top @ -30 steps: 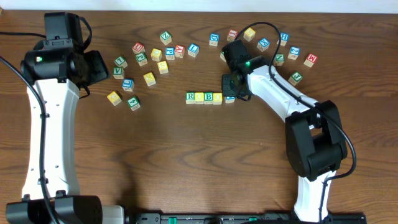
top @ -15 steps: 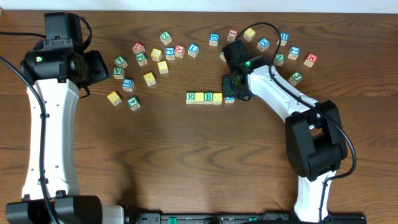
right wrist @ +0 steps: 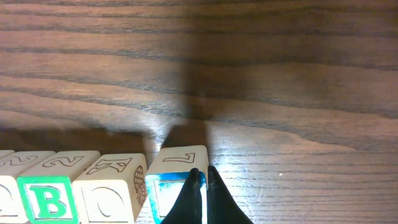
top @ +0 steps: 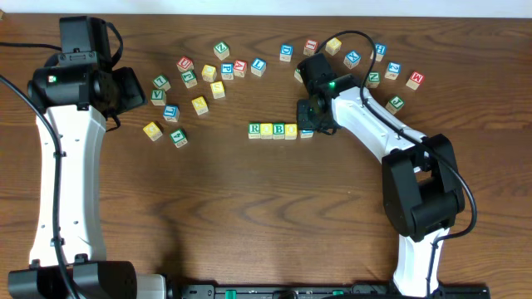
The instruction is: Spell out ROBOT
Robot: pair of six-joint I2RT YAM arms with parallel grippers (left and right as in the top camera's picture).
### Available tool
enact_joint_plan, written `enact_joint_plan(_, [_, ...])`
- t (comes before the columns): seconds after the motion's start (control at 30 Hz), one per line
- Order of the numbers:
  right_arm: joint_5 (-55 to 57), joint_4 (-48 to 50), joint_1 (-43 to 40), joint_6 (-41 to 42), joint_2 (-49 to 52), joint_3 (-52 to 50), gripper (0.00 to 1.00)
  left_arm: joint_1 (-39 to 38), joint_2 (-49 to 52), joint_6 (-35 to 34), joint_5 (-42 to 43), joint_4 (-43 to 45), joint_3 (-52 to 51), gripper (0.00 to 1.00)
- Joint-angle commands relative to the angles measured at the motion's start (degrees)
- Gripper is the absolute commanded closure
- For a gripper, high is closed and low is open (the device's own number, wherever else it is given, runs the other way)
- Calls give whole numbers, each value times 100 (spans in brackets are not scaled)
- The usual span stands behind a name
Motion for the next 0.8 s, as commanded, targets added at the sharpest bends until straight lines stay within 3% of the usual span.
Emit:
enact_joint_plan(0.0, [-306,-68,-15,66,101,-28,99,24,37,-52,-31,-20,-50,32])
enact_joint_plan(0.77, [-468,66,-15,107,101,33,97,24,37,-52,-31,-20,-50,31])
